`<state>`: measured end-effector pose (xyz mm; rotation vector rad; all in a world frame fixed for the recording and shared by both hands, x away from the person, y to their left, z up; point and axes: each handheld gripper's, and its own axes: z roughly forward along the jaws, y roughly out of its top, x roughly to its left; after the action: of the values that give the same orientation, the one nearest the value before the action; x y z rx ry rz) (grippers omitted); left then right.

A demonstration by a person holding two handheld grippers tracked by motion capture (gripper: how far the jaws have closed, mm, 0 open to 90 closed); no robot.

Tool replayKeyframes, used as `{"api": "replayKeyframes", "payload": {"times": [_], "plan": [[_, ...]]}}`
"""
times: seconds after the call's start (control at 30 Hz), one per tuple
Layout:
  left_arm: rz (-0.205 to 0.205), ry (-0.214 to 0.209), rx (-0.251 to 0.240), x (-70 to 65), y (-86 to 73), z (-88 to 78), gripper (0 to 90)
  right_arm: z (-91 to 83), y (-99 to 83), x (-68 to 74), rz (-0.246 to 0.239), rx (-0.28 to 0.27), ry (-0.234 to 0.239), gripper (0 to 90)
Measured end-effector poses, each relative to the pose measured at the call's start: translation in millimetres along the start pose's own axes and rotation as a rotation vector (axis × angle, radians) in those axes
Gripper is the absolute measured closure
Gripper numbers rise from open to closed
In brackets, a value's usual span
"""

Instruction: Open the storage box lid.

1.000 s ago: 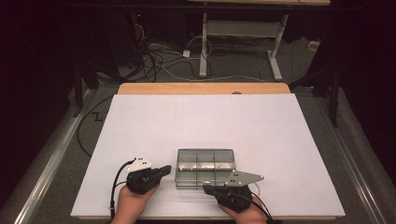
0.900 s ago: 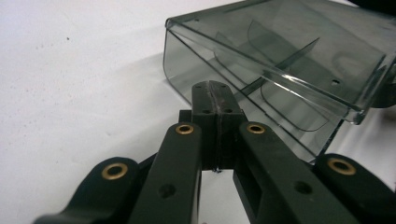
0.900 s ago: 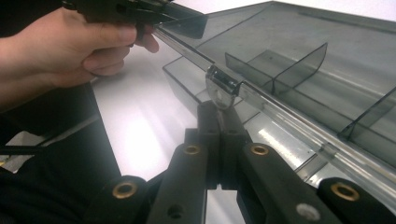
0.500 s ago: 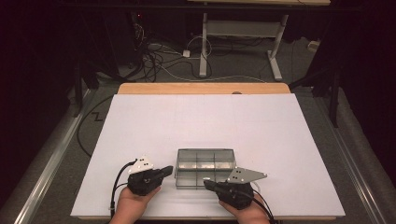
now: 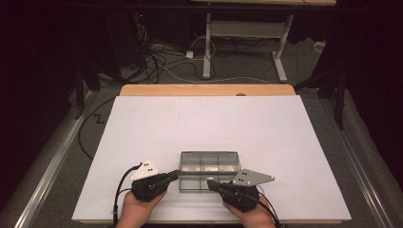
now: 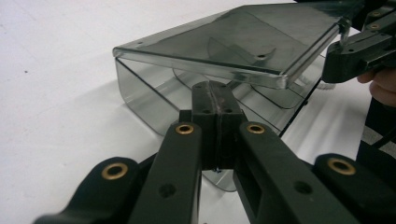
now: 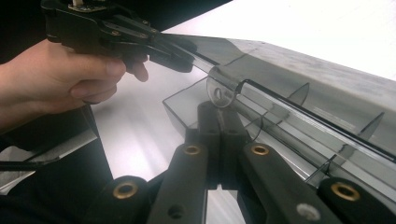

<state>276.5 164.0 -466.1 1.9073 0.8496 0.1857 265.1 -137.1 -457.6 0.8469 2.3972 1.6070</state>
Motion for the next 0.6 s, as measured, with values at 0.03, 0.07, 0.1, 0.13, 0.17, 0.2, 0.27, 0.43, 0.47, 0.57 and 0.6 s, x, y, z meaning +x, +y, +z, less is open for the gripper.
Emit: {"api": "replayKeyframes", "payload": {"times": [0.03, 0.07, 0.1, 0.13, 0.17, 0.2, 0.27, 0.43, 0.47, 0.57, 0.6], "plan": [[0.002, 0.005, 0.003, -0.4, -0.1, 0.8, 88.0, -0.1, 0.1, 0.0, -0.001, -0.002, 0.000, 90.0], [0.001, 0.008, 0.004, -0.4, -0.3, 1.2, 88.0, 0.0, 0.1, -0.1, -0.001, -0.005, 0.001, 90.0], [0.001, 0.006, 0.003, -0.1, -0.7, 1.5, 88.0, 0.1, 0.2, -0.1, -0.002, -0.004, 0.002, 90.0], [0.002, 0.005, 0.002, -0.1, -0.8, 1.6, 88.0, 0.3, 0.3, 0.0, -0.004, -0.004, 0.003, 90.0], [0.003, 0.003, 0.001, -0.3, -0.8, 1.8, 88.0, 0.3, 0.4, 0.1, -0.004, -0.005, 0.004, 90.0], [0.003, 0.002, 0.000, -0.3, -0.8, 1.8, 87.9, 0.5, 0.6, 0.4, -0.007, -0.007, 0.004, 90.0], [-0.003, -0.004, -0.004, 0.0, -0.5, 1.7, 87.9, 0.6, 0.7, 1.1, -0.012, -0.007, 0.003, 90.0], [-0.003, -0.012, -0.008, -0.7, 0.0, 2.3, 87.9, 0.9, 0.2, 2.4, -0.027, -0.003, 0.007, 90.0], [-0.004, -0.013, -0.009, -1.1, 0.1, 2.4, 88.0, 0.8, 0.1, 2.5, -0.028, -0.003, 0.008, 90.0], [-0.001, -0.017, -0.011, -1.8, 0.6, 2.6, 87.9, 0.4, -0.6, 2.6, -0.031, -0.002, 0.008, 90.0], [0.000, -0.018, -0.013, -2.0, 0.8, 2.6, 87.9, 0.1, -0.9, 2.5, -0.032, -0.002, 0.008, 90.0]]}}
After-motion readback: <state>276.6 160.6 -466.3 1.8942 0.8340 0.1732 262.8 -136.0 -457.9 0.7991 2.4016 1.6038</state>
